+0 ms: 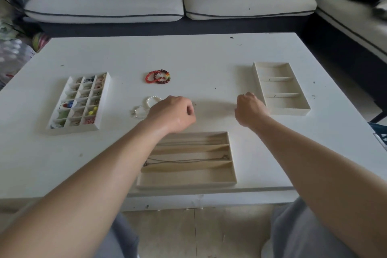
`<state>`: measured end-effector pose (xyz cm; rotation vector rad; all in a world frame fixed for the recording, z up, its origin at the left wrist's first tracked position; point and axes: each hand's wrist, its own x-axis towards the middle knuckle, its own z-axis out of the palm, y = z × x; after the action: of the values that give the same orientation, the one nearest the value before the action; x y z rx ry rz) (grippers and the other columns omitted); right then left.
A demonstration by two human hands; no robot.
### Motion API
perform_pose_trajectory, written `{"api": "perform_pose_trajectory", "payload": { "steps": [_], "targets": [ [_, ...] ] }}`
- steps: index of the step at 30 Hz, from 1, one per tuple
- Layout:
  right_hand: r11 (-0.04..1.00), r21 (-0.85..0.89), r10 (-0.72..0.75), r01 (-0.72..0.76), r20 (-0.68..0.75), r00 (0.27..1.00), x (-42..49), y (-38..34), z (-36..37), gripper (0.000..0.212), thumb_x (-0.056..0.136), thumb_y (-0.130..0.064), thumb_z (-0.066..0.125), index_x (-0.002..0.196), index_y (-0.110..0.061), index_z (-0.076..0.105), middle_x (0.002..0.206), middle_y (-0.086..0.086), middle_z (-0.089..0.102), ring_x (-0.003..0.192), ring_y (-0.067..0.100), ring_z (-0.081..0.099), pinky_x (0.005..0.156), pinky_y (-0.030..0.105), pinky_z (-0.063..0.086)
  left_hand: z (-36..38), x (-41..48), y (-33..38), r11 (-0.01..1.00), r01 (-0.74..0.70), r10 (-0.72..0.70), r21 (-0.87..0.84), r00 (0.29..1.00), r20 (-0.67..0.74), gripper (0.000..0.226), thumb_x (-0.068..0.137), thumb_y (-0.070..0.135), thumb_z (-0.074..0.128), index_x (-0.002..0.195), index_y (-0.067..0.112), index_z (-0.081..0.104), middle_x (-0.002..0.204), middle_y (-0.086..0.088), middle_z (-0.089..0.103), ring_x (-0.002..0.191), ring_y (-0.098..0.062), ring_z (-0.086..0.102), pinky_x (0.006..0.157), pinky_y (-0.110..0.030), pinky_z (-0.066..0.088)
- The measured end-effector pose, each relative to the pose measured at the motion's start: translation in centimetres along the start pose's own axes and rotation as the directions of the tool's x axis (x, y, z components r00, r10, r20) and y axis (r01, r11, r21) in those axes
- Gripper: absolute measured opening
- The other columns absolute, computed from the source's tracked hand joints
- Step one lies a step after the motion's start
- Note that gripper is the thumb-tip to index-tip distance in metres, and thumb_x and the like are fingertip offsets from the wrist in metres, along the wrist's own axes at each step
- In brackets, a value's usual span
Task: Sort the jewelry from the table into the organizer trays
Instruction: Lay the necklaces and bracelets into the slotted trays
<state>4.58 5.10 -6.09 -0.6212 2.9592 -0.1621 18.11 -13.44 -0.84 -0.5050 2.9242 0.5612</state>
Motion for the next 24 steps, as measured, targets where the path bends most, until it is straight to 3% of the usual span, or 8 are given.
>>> {"api": "perform_pose_trajectory", "payload": {
  "steps": [3,12,17,24],
  "targets": [
    [0.999,-0.002,0.045,-0.045,-0.01,0.999,0.2,-0.5,0.6,0.027,0.089,0.008,0.05,0.113,0.0,0.062,0.113,0.016,0.056,0.101,0.038,0.063,0.073,0.04,0.05,0.7,1.5,0.9,1.0,-0.008,0.008,-0.015,1.0,0.01,0.007,0.083,0.032,0.059,0.082,0.033,0.066,0.094,0.014,0.066,0.088,-0.019,0.064,0.077,-0.031,0.055],
    [0.996,-0.086,-0.002,0.008,0.071,0.997,-0.2,-1.2,0.3,0.035,0.088,0.012,0.05,0.12,0.003,0.059,0.123,0.022,0.053,0.111,0.039,0.06,0.083,0.04,0.05,1.4,2.3,0.9,0.999,-0.039,0.037,0.018,0.997,0.07,0.01,0.089,0.029,0.057,0.088,0.031,0.066,0.099,0.013,0.064,0.092,-0.018,0.063,0.073,-0.029,0.05],
    [0.987,-0.144,-0.056,0.07,0.094,0.994,-1.2,-1.6,-0.7,0.032,0.083,0.019,0.049,0.104,0.001,0.064,0.107,0.02,0.065,0.102,0.038,0.066,0.069,0.036,0.046,1.4,1.0,1.3,0.997,-0.071,0.068,0.03,0.993,0.092,0.01,0.091,0.031,0.056,0.092,0.031,0.066,0.103,0.011,0.063,0.095,-0.018,0.061,0.08,-0.033,0.053],
    [0.97,-0.203,-0.116,0.133,0.095,0.989,-2.3,-1.6,-1.0,0.027,0.08,0.016,0.054,0.09,-0.007,0.063,0.088,0.014,0.063,0.093,0.036,0.068,0.064,0.033,0.046,1.4,-0.4,1.6,0.993,-0.11,0.106,0.032,0.989,0.103,0.011,0.093,0.032,0.056,0.096,0.031,0.067,0.107,0.009,0.063,0.098,-0.018,0.06,0.085,-0.035,0.053]
  ]
}}
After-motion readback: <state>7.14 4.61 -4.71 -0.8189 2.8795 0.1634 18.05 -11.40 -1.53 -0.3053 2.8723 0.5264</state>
